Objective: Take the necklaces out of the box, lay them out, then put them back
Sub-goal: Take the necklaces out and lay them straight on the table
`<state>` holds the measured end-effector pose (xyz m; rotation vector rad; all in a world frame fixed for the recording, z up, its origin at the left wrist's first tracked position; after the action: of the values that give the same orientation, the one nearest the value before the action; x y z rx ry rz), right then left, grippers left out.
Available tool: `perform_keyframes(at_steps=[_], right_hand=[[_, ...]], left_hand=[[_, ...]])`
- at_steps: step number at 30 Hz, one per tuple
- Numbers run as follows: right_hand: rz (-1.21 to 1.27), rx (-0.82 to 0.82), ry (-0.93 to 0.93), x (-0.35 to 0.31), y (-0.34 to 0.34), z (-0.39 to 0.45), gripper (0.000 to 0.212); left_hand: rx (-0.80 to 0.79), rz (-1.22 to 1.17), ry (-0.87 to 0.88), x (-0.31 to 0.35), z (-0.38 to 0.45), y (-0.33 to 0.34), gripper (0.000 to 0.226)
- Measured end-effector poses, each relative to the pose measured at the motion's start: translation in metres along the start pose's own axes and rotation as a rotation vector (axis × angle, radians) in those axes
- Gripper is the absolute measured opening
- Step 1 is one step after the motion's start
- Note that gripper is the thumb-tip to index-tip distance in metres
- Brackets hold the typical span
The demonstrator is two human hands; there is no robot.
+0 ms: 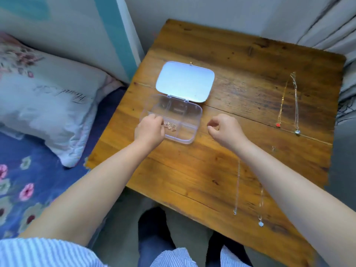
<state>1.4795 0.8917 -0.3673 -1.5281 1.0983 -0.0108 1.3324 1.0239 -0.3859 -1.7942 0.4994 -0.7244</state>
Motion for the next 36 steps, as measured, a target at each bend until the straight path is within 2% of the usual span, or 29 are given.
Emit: perform_keyframes(at_steps=[7, 10, 14, 18, 22, 29, 32, 36], right_hand=[[-0.103, 0.035, 0.11, -0.07, 0.072, 0.025, 0.02], [-0.182, 0.013, 0.177, -0.082, 0.092, 0.031, 0.02], [-0.263, 0.018, 0.306, -0.082, 0.103, 0.043, 0.022], [-0.29, -0.003, 0.412, -0.087, 0.115, 0.067, 0.023], [-0.319, 0.022, 0.432, -0.091, 0.124, 0.076, 0.015], [-0.349, -0.007, 0.398, -0.09, 0.132, 0.076, 0.019], [-0.293, 0.004, 0.401, -0.086, 0.126, 0.071, 0.014], [0.035, 0.203, 0.433, -0.073, 0.091, 0.049, 0.011]], left_hand=[[-0.137, -0.025, 0.213, -0.058, 0.032, 0.002, 0.028], [-0.114, -0.07, 0.27, -0.066, 0.039, 0.0, 0.025], [-0.145, -0.182, 0.224, -0.075, 0.047, 0.001, 0.02], [-0.173, -0.337, 0.182, -0.087, 0.058, 0.01, 0.024], [-0.174, -0.425, 0.148, -0.093, 0.06, 0.014, 0.049], [-0.152, -0.428, 0.16, -0.094, 0.057, 0.016, 0.05], [-0.159, -0.419, 0.157, -0.094, 0.057, 0.016, 0.05], [-0.18, -0.381, 0.162, -0.093, 0.059, 0.015, 0.049]])
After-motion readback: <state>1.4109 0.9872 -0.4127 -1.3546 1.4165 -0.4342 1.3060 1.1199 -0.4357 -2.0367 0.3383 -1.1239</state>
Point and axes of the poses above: each hand's wrist, its own z-axis towards the middle knuckle, its own y-axis out of the palm, x = y × z, the point moved 7 cm from there along z, towards the middle knuckle, and after that the axes turned 4 degrees about y, right-handed, at the moved point
